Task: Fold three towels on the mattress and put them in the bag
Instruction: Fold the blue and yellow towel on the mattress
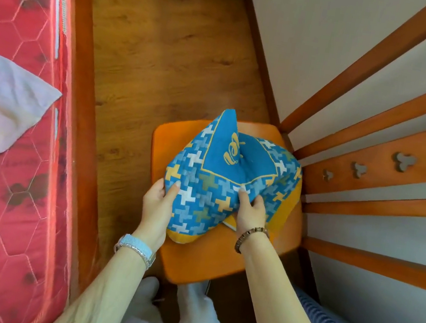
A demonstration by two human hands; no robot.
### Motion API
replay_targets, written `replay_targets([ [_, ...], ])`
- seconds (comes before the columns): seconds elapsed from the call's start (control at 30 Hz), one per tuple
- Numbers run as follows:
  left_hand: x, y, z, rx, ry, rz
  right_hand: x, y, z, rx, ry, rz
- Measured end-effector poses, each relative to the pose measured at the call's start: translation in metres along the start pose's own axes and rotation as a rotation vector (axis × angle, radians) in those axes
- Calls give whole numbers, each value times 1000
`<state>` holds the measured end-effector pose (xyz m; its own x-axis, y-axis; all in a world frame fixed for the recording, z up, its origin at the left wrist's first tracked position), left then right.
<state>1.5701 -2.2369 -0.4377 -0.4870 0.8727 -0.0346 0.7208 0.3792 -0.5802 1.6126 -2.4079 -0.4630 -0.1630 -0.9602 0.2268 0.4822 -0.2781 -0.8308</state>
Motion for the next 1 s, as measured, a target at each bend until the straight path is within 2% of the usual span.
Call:
replay_targets([
  [0.3,22,-69,-98,-107,-99,-76,12,-120,65,101,16,95],
  [0.53,82,-112,-156,-204,-181,-183,-25,-208,93,205,-5,262],
  [0.77,164,-150,-167,-226,-318,-355,-78,-279,82,282,-48,441],
  [1.0,245,-191,-147,-206,-463,-434,-133,-330,42,320,-153,541],
])
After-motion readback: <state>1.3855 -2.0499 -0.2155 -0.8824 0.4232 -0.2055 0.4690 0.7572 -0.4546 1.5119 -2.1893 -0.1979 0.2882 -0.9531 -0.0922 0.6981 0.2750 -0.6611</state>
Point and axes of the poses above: each hand's wrist, its own y-axis towards the middle knuckle, its own x-axis out of the back of the hand, z = x × y, the point moved 1 cm from there along y, towards the middle knuckle, and after that the axes turned 8 degrees about -x, right-handed, at the moved point
